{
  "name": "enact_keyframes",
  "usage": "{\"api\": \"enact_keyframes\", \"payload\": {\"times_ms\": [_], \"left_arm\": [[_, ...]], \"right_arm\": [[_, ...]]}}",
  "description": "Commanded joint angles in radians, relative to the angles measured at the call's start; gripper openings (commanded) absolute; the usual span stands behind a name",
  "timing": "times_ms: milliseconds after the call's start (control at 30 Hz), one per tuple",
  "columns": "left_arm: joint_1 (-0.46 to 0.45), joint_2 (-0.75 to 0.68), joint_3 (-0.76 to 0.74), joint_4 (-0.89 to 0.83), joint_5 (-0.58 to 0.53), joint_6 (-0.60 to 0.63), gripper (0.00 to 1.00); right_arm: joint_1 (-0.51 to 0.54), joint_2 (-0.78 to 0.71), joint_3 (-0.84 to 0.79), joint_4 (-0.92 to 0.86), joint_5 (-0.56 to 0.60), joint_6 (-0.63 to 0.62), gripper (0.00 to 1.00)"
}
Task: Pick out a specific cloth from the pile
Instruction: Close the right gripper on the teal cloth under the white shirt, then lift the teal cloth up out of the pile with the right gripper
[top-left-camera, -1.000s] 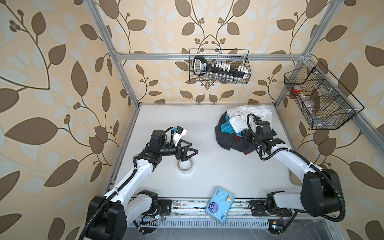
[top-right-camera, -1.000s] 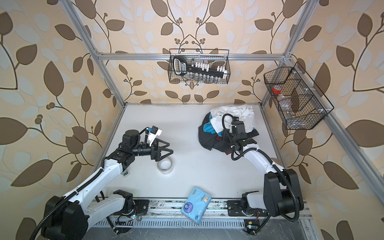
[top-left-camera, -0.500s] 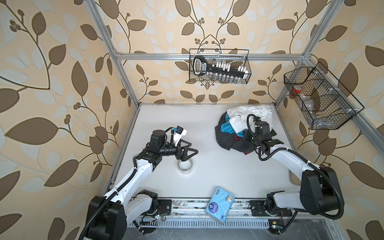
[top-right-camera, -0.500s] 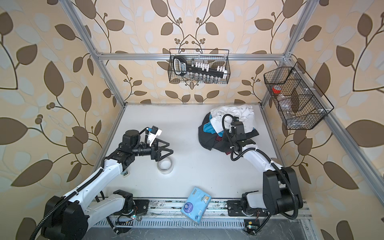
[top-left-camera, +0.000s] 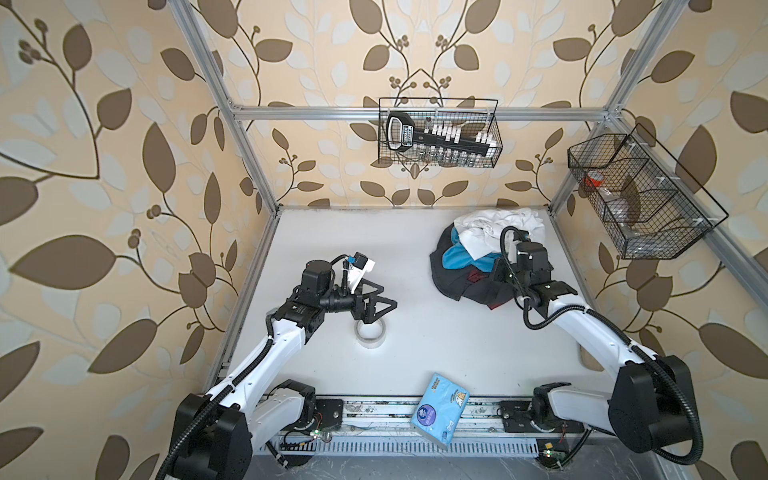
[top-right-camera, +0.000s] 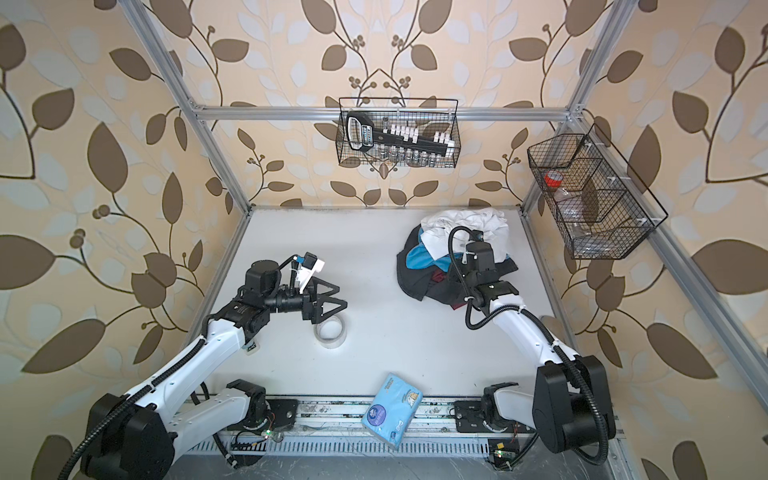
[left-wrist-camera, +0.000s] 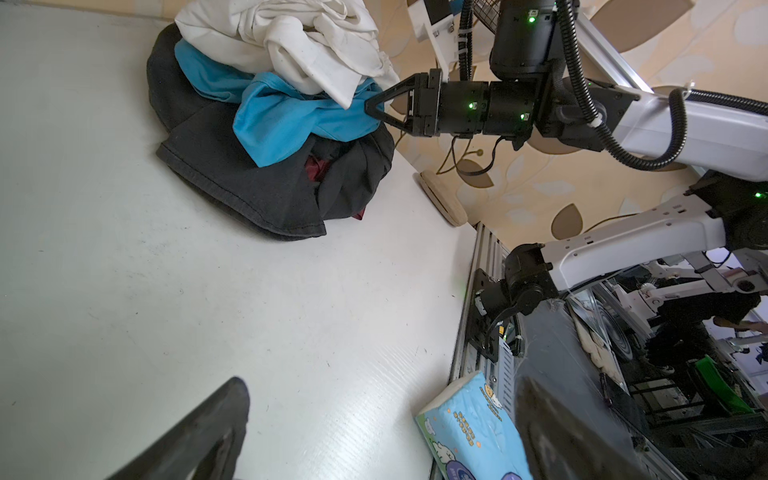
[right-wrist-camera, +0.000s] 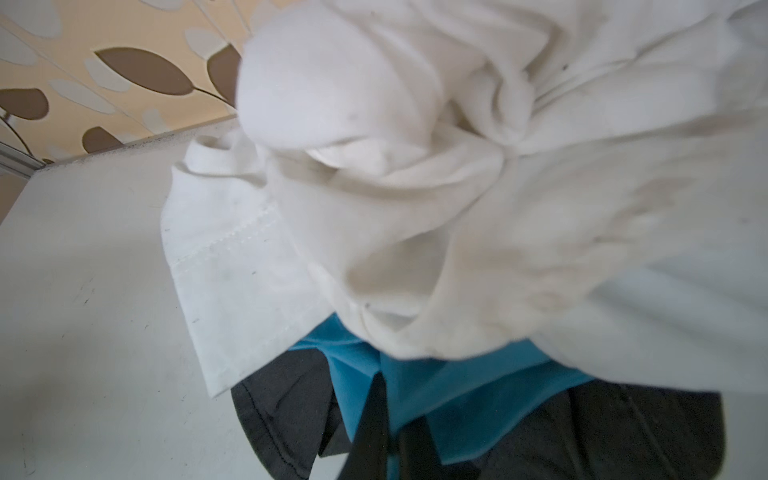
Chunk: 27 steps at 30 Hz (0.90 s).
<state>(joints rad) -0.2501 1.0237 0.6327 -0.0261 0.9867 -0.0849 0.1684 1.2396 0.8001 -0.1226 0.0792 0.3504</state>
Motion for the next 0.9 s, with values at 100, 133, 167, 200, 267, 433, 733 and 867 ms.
{"api": "enact_keyframes", "payload": {"times_ms": [100, 133, 167, 200, 267, 433, 733, 867], "left_arm": [[-0.010, -0.039, 0.001, 0.021, -0.002, 0.017, 0.99], [-0.011, -0.040, 0.001, 0.022, -0.002, 0.017, 0.99], [-0.011, -0.040, 0.001, 0.021, -0.002, 0.017, 0.99], [-0.011, -0.040, 0.001, 0.021, -0.002, 0.017, 0.99], [-0.012, -0.040, 0.001, 0.021, -0.002, 0.019, 0.99], [-0.012, -0.040, 0.004, 0.019, -0.002, 0.020, 0.99], [-0.014, -0.037, 0.008, 0.015, -0.002, 0.024, 0.99], [-0.014, -0.039, 0.007, 0.014, -0.003, 0.023, 0.99]], "right_arm": [[0.007, -0.083, 0.074, -0.092, 0.056, -0.030, 0.00], [0.007, -0.094, 0.077, -0.096, 0.063, -0.033, 0.00], [0.007, -0.107, 0.085, -0.103, 0.070, -0.037, 0.00], [0.007, -0.117, 0.094, -0.111, 0.076, -0.042, 0.00], [0.006, -0.135, 0.117, -0.130, 0.085, -0.050, 0.00], [0.007, -0.170, 0.169, -0.177, 0.111, -0.060, 0.00], [0.008, -0.226, 0.219, -0.222, 0.179, -0.074, 0.00], [0.008, -0.226, 0.260, -0.231, 0.204, -0.091, 0.00]]}}
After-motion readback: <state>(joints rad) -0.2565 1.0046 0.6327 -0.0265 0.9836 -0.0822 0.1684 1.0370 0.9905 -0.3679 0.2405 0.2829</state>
